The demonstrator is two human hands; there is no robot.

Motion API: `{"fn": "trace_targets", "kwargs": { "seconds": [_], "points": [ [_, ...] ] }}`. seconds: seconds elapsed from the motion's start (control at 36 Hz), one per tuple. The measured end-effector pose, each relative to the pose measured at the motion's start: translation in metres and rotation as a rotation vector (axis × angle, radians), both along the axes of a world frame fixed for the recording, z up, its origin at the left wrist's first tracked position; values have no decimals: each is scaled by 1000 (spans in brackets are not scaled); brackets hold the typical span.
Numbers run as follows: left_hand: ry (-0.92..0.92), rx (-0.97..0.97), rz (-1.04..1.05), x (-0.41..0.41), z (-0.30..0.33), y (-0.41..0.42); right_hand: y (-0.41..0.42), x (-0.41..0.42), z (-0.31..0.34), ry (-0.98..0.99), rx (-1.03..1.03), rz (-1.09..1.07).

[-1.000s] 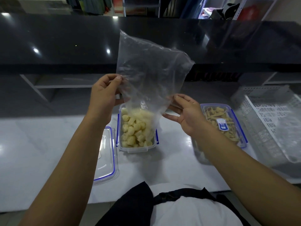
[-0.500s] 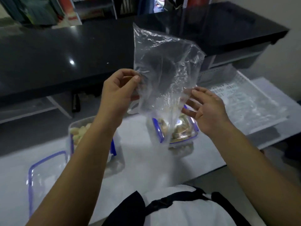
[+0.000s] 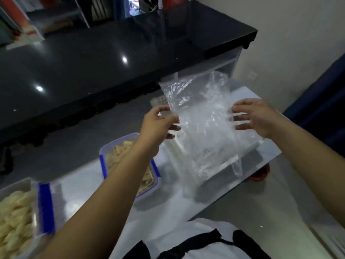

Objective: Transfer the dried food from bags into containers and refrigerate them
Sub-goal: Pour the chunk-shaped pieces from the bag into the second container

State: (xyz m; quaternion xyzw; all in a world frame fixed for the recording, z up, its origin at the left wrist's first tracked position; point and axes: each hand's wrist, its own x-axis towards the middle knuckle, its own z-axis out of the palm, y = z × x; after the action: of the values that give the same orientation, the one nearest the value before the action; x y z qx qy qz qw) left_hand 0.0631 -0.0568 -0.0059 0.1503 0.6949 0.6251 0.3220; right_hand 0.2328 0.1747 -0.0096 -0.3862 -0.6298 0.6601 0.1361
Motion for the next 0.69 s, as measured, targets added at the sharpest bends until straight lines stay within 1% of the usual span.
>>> {"fn": "trace_targets", "kwargs": {
  "seconds": [0.08, 0.14, 0.19, 0.22, 0.28, 0.31, 0.33, 0.36, 0.42, 0.47, 0.53, 0.61, 0.69],
  "points": [
    [7, -92, 36, 11, -19, 24, 26, -10, -16, -86, 86, 32],
    [120, -172, 68, 19, -30, 34, 38, -21, -25, -132, 198, 8],
    [374, -258, 77, 23, -39, 41, 46, -31, -34, -233, 430, 24],
    [528, -306, 65, 24, -42, 43, 48, -34, -36, -278, 582, 85],
    [801, -412, -24, 24, -46, 48, 43, -39, -39, -317, 850, 312],
    [895, -488, -108, 23, -49, 51, 39, -41, -44, -344, 963, 431],
    [950, -579, -208, 22, -53, 54, 34, -44, -51, -396, 1053, 537],
    [974, -675, -318, 21, -58, 57, 28, -46, -60, -458, 1118, 627],
    [972, -838, -518, 22, -66, 64, 18, -48, -79, -578, 1159, 790],
    [926, -948, -628, 24, -73, 70, 14, -49, -99, -672, 1155, 911],
    [908, -1033, -689, 25, -78, 75, 14, -49, -116, -714, 1150, 957],
    [950, -1159, -786, 25, -83, 76, 14, -50, -129, -710, 1173, 959],
    [981, -1227, -836, 21, -83, 74, 17, -52, -131, -698, 1161, 955]
  ]
}}
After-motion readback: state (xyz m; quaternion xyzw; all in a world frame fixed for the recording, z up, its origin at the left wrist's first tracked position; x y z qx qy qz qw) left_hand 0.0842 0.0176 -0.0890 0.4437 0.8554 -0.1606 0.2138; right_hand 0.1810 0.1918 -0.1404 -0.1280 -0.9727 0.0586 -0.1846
